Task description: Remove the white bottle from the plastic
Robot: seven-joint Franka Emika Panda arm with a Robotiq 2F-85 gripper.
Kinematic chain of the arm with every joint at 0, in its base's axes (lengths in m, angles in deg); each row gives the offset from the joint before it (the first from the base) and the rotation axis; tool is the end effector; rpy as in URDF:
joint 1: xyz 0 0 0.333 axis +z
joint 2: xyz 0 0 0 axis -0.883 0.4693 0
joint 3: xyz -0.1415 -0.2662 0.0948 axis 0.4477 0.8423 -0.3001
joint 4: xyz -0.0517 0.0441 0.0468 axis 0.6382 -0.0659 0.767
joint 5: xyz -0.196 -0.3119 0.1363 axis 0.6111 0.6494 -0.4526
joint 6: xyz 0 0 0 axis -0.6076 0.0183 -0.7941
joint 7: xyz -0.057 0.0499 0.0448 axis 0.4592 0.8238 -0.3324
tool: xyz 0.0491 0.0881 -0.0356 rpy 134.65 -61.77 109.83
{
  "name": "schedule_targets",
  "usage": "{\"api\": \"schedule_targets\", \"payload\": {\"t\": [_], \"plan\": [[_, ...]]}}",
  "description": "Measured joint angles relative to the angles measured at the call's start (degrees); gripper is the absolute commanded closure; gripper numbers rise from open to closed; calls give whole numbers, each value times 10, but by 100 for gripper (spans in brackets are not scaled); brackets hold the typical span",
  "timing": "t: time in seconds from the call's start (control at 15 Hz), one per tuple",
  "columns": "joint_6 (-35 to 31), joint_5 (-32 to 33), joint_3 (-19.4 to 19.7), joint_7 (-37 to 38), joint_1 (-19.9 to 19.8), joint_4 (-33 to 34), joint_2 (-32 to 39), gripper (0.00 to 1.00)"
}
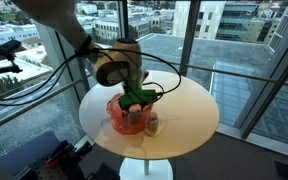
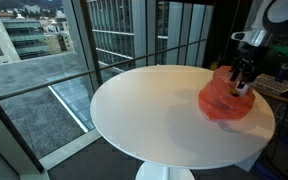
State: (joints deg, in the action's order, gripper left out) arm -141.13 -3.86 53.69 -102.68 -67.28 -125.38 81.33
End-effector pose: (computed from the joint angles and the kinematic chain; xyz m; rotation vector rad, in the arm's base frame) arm 0.4813 -0.0507 0.2371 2.7904 1.4255 0.1624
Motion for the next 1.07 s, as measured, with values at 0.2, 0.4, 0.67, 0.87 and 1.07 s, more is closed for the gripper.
{"api": "schedule_targets", "payload": {"t": [0.2, 0.4, 0.67, 0.87, 1.07], "plan": [[0, 0, 0, 0, 0, 0, 0, 0], [1, 0, 0, 0, -2, 0, 0, 0], [11, 2, 0, -1, -6, -1, 0, 0], [20, 2, 0, -2, -8, -1, 0, 12], [25, 2, 0, -2, -8, -1, 0, 42]]}}
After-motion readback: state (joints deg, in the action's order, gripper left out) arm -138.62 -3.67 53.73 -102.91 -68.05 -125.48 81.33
